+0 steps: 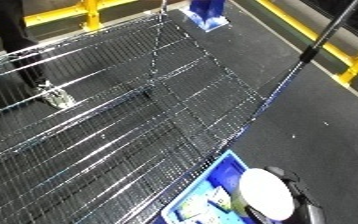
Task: Pick up the object and place it into the box
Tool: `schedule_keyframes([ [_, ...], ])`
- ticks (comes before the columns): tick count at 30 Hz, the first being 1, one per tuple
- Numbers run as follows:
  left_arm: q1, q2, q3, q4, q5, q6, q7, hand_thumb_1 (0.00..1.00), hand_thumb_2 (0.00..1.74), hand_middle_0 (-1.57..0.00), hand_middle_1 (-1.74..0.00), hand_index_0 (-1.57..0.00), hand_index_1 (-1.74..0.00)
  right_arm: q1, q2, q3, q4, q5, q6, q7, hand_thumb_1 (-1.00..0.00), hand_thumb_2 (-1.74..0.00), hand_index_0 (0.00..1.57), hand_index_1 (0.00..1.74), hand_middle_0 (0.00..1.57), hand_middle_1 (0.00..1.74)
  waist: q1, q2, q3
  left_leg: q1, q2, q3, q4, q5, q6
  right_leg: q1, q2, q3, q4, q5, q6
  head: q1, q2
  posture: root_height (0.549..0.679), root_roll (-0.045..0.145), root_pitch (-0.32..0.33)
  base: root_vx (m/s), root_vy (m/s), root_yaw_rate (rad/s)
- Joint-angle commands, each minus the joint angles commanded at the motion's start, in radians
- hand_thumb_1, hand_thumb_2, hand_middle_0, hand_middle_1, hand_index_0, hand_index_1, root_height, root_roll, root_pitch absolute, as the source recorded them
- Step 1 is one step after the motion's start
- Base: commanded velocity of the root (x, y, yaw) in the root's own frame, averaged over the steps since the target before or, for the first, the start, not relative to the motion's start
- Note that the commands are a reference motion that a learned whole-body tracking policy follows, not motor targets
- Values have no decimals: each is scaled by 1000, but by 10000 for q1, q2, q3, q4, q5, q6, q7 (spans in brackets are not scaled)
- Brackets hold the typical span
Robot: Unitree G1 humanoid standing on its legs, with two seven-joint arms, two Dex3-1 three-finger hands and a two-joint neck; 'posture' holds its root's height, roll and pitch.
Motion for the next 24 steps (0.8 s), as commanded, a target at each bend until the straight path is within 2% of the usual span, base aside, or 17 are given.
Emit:
schedule_keyframes([
  [4, -49, -107, -103, 108, -139, -158, 91, 1000, 1740, -1570, -1740, -1570, -1740, 234, -74, -177, 344, 344, -23, 71, -700, -1218, 1099, 1218, 1099, 1218, -214, 124, -20, 155, -29, 106, -64, -46, -9, 72, -33, 73, -150, 58, 20, 374, -776, 660, 87, 66, 2, 92, -137],
  [8, -91, -187, -240, 244, -246, -275, 132, 1000, 1740, -1570, -1740, -1570, -1740, 344, -127, -278, 740, 706, -100, 292, -500, -870, 785, 870, 785, 870, -350, 235, -47, 331, -43, 159, -165, -64, -31, 191, -85, 147, -352, 132, 45, 508, -1360, 661, 90, 63, 20, 75, -101],
  [12, -134, -202, -303, 314, -344, -320, 109, 1000, 1740, -1570, -1740, -1570, -1740, 412, -155, -318, 1008, 890, -164, 543, -300, -522, 471, 522, 471, 522, -395, 324, -66, 494, -58, 192, -288, -61, -40, 318, -147, 201, -572, 219, 88, 510, -1489, 663, 92, 59, 4, 42, -40],
  [18, -199, -235, -317, 314, -350, -276, 167, 1000, 1740, -1570, -1740, -1570, -1740, 417, -197, -314, 1175, 881, -205, 613, 0, 0, 0, 0, 0, 0, -401, 362, -141, 578, -97, 212, -485, -2, -25, 366, -142, 212, -788, 302, 128, 471, -1559, 665, 92, 64, -12, 11, -4],
  [24, -253, -242, -305, 349, -359, -211, 228, 1000, 1740, -1570, -1740, -1570, -1740, 395, -151, -316, 1213, 889, -151, 610, 0, 0, 0, 0, 0, 0, -373, 365, -161, 611, -105, 182, -606, 76, -16, 393, -120, 213, -876, 359, 141, 321, -1575, 665, 90, 65, -13, -3, 27],
])
